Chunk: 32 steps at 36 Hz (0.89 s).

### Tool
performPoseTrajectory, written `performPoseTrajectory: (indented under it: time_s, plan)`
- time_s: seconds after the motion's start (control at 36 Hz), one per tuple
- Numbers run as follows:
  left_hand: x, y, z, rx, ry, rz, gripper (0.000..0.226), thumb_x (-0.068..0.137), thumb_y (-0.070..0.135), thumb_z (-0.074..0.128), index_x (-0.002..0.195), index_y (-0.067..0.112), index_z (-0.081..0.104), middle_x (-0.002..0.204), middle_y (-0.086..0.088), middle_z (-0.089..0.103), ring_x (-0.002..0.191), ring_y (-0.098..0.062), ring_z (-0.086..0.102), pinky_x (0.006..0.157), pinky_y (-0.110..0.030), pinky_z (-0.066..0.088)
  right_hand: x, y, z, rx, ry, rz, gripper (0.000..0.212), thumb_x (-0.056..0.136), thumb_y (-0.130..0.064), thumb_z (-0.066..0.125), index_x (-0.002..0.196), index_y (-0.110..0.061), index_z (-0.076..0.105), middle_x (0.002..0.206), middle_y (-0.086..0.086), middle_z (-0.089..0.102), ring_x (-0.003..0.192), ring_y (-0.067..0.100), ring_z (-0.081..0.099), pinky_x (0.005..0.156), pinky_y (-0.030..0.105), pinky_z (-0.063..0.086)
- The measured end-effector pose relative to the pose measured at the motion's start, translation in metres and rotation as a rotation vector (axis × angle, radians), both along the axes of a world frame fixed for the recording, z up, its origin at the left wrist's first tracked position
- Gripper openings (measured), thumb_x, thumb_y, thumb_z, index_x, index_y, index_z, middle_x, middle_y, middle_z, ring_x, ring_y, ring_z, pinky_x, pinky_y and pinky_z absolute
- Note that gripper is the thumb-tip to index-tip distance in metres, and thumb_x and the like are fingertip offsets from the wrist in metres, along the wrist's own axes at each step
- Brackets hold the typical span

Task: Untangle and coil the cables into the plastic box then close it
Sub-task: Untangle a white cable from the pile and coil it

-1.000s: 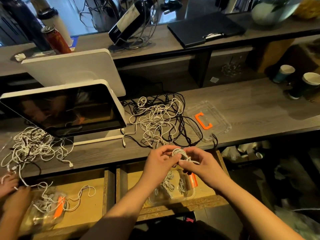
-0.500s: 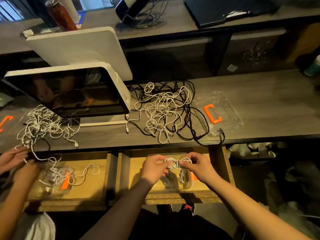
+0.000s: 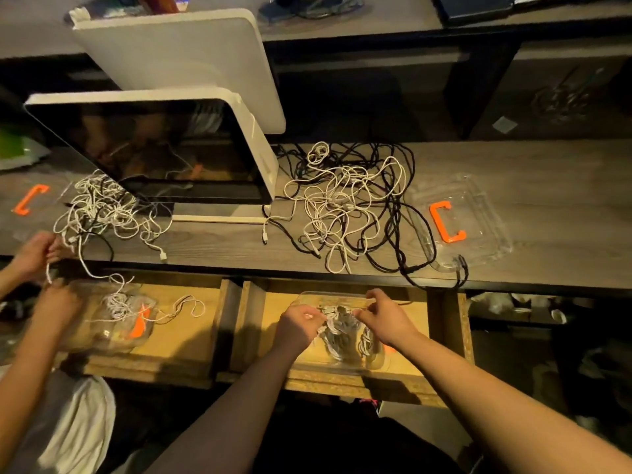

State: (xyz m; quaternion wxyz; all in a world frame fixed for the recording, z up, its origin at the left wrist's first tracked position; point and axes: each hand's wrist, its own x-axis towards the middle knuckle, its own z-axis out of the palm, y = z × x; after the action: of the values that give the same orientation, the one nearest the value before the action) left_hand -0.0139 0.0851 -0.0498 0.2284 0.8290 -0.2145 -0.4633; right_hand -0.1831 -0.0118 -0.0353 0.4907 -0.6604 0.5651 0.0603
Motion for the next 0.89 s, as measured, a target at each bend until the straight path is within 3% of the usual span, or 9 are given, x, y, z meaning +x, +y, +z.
performPoseTrajectory:
  time_s: [0.11, 0.19, 0.25, 0.31, 0.5, 0.61, 0.69, 0.78, 0.89]
  plan:
    - [0.011, -0.022, 0.007, -0.011, 0.055, -0.006, 0.008, 0.092, 0.019, 0.07, 0.096, 0.014, 0.075, 0.093, -0.008, 0.073, 0.084, -0.026, 0.069, 0.086, -0.038, 0.058, 0.012, -0.014, 0.005, -0.084, -0.013, 0.054, 0.044, 0.093, -0.033, 0.067, 0.132, -0.014, 0.055, 0.119, 0.008, 0.066, 0.109, 0.022, 0.063, 0.091, 0.033, 0.051]
    - [0.018, -0.043, 0.012, -0.063, 0.065, -0.074, 0.01, 0.094, 0.016, 0.065, 0.088, 0.018, 0.073, 0.09, -0.01, 0.074, 0.075, -0.02, 0.066, 0.083, -0.041, 0.057, 0.025, -0.027, 0.01, -0.164, -0.054, 0.05, 0.029, 0.094, -0.031, 0.065, 0.118, -0.015, 0.061, 0.103, 0.002, 0.066, 0.097, 0.018, 0.062, 0.08, 0.029, 0.048]
    - [0.023, -0.062, 0.013, -0.117, 0.076, -0.103, 0.012, 0.094, 0.018, 0.065, 0.087, 0.024, 0.073, 0.092, -0.005, 0.074, 0.085, -0.021, 0.069, 0.089, -0.043, 0.058, 0.036, -0.039, 0.011, -0.224, -0.088, 0.039, 0.02, 0.094, -0.028, 0.064, 0.109, -0.014, 0.063, 0.097, 0.001, 0.065, 0.092, 0.018, 0.061, 0.075, 0.03, 0.046]
    - [0.021, -0.075, 0.019, -0.143, 0.042, -0.152, 0.015, 0.096, 0.022, 0.064, 0.106, 0.017, 0.074, 0.103, -0.003, 0.074, 0.097, -0.018, 0.068, 0.091, -0.034, 0.054, 0.042, -0.048, 0.013, -0.281, -0.118, 0.053, 0.016, 0.094, -0.025, 0.063, 0.104, -0.012, 0.064, 0.098, 0.003, 0.065, 0.092, 0.019, 0.061, 0.078, 0.033, 0.049]
    - [0.023, -0.127, 0.018, -0.118, -0.211, -0.347, 0.042, 0.1, 0.025, 0.059, 0.14, 0.016, 0.056, 0.133, -0.007, 0.062, 0.122, -0.023, 0.058, 0.098, -0.032, 0.044, 0.06, -0.083, 0.007, -0.469, -0.021, 0.239, 0.02, 0.094, -0.018, 0.062, 0.11, -0.007, 0.063, 0.106, 0.01, 0.064, 0.102, 0.025, 0.058, 0.083, 0.032, 0.044]
    - [0.02, -0.139, 0.015, -0.104, -0.264, -0.416, 0.041, 0.099, 0.016, 0.059, 0.14, 0.018, 0.056, 0.133, -0.006, 0.06, 0.12, -0.023, 0.058, 0.096, -0.031, 0.046, 0.059, -0.093, 0.002, -0.565, 0.21, 0.455, 0.032, 0.098, -0.025, 0.055, 0.127, -0.013, 0.056, 0.129, 0.008, 0.058, 0.125, 0.026, 0.045, 0.098, 0.037, 0.041]
    - [0.022, -0.141, 0.004, -0.12, -0.252, -0.404, 0.03, 0.096, 0.003, 0.052, 0.116, 0.017, 0.07, 0.109, 0.0, 0.067, 0.1, -0.017, 0.063, 0.073, -0.014, 0.044, 0.059, -0.1, 0.003, -0.626, 0.44, 0.641, 0.045, 0.096, -0.02, 0.055, 0.14, -0.014, 0.047, 0.145, 0.011, 0.047, 0.144, 0.03, 0.026, 0.112, 0.043, 0.029]
    - [0.022, -0.141, -0.001, -0.121, -0.24, -0.391, 0.031, 0.093, 0.002, 0.049, 0.1, 0.017, 0.075, 0.107, -0.001, 0.071, 0.1, -0.019, 0.064, 0.079, -0.022, 0.045, 0.058, -0.109, 0.007, -0.625, 0.578, 0.759, 0.043, 0.097, -0.02, 0.054, 0.139, -0.013, 0.048, 0.146, 0.011, 0.048, 0.144, 0.032, 0.024, 0.113, 0.045, 0.027]
    - [0.019, -0.141, 0.004, -0.14, -0.211, -0.408, 0.031, 0.095, 0.003, 0.051, 0.108, 0.018, 0.074, 0.109, 0.001, 0.071, 0.101, -0.017, 0.064, 0.085, -0.025, 0.048, 0.051, -0.118, 0.007, -0.609, 0.593, 0.813, 0.048, 0.095, -0.016, 0.058, 0.142, -0.01, 0.047, 0.149, 0.011, 0.044, 0.143, 0.03, 0.027, 0.112, 0.039, 0.033]
